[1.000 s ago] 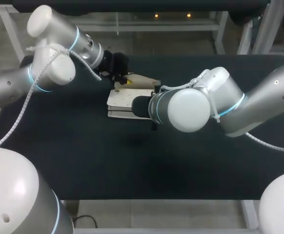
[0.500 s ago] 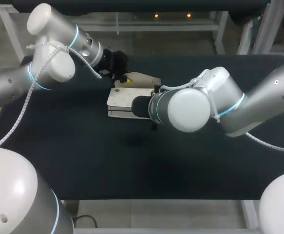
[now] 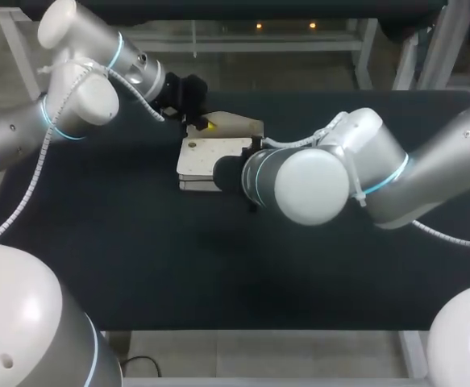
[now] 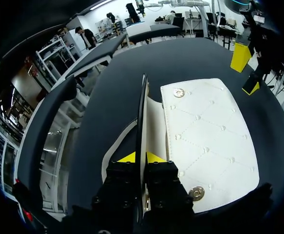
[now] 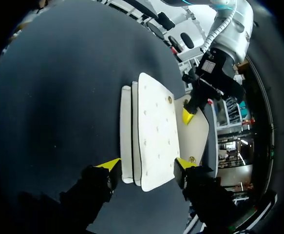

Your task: Pick up the bag, open it, inspect its contents, close it, and place it on the opposite side

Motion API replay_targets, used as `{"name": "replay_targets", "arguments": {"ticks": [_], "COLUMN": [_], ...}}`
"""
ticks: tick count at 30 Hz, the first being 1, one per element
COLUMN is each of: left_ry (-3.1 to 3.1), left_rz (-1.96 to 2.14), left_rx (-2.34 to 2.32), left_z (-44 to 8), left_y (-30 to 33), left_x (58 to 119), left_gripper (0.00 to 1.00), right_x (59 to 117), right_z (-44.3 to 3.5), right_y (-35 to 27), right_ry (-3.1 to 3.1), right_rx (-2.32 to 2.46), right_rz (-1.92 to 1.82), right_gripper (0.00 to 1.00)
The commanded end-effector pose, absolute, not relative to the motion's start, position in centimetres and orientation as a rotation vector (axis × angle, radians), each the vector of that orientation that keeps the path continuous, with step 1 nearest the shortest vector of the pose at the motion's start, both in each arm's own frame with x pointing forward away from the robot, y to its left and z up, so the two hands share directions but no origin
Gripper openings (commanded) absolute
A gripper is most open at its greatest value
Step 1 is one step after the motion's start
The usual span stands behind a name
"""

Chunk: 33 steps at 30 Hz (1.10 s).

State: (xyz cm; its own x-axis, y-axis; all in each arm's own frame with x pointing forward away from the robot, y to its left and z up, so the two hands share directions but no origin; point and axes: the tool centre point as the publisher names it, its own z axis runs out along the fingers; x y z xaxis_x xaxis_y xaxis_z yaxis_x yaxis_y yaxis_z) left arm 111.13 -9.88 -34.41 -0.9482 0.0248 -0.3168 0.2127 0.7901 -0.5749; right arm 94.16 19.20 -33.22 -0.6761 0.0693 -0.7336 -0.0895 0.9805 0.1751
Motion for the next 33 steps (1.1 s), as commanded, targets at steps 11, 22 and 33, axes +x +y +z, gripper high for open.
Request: {"name": "replay_targets", "arguments": {"ticks": [11,22,33], "left_ry": [2.706,2.75,2.75], "left_rz": [-0.892,-0.901,-0.901], "left_rx": [0.219,0.185,0.185], "left_z": [-29.7,-27.1,-27.1], "left_y": [-8.9,-7.9,-7.9], "left_x": [110.8,109.6,109.6], "left_gripper": [0.0,0.0,0.0], "right_x": [91.8,92.1,92.3], "right_z": [-28.3,-26.6,-26.3], "right_y": [19.0,19.4,19.6], "right_ry": [2.124,2.143,2.164], "right_rx": [-0.041,-0.019,0.011], "right_rz": [0.22,0.199,0.177], "right_gripper": [0.83,0.0,0.0]}}
